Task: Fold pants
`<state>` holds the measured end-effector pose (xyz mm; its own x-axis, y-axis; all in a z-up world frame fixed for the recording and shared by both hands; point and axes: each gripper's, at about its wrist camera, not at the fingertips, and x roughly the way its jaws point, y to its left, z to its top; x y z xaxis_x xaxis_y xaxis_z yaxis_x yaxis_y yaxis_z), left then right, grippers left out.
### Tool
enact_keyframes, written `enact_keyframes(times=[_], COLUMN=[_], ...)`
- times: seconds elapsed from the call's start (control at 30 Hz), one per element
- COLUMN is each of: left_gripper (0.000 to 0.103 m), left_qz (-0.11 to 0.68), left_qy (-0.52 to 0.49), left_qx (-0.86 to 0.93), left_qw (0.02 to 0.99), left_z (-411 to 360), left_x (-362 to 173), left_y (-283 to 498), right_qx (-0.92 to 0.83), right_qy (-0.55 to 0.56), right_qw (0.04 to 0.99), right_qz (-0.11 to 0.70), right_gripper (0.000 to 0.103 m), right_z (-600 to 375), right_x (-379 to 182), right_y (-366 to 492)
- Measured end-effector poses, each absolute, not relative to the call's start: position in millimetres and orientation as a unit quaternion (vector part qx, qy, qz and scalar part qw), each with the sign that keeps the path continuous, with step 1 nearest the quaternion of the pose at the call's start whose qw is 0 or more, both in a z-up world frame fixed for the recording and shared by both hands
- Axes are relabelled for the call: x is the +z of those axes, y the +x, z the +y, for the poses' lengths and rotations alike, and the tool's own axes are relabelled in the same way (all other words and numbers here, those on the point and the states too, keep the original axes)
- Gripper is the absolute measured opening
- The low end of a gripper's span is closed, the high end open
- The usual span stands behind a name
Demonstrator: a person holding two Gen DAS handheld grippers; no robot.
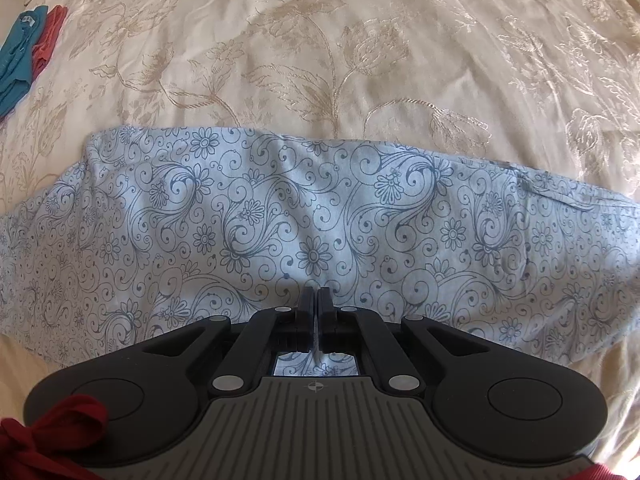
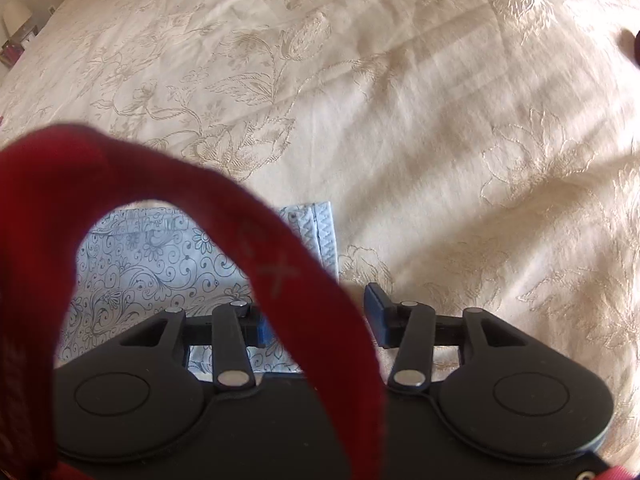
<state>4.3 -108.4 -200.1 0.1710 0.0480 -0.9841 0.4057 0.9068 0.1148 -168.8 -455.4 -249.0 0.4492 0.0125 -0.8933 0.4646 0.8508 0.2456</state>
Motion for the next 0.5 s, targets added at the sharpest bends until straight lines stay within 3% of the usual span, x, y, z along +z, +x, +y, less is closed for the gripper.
enact_keyframes(times=[0.2, 0.27, 0.3, 0.33, 0.5], left_gripper=[0.003, 0.003, 0.003, 0.003, 0.003], left_qz=[0.632, 0.632, 0.631, 0.63, 0.621], left_qy=[0.185, 0.183, 0.182, 0.183, 0.188], left_qx=[-0.123, -0.128, -0.131, -0.136, -0.171], left_qw=[0.742, 0.743, 0.743, 0.742, 0.742], left_z=[-109, -114, -117, -121, -145], left_x=[-190, -189, -188, -187, -181], left_y=[-5, -7, -7, -7, -16], right_qx=[-0.099, -0.088, -0.076, -0.064, -0.059], right_qy=[0.29, 0.296, 0.297, 0.303, 0.314], right_qw=[0.815, 0.808, 0.806, 0.804, 0.811], right_qz=[0.492, 0.501, 0.506, 0.508, 0.49], right_gripper=[0.059, 0.055, 0.028, 0.015, 0.014], right_z=[-466, -469, -470, -470, -475], right_x=[-260, -262, -262, -262, -241], right_y=[-160, -156, -155, -154, -162])
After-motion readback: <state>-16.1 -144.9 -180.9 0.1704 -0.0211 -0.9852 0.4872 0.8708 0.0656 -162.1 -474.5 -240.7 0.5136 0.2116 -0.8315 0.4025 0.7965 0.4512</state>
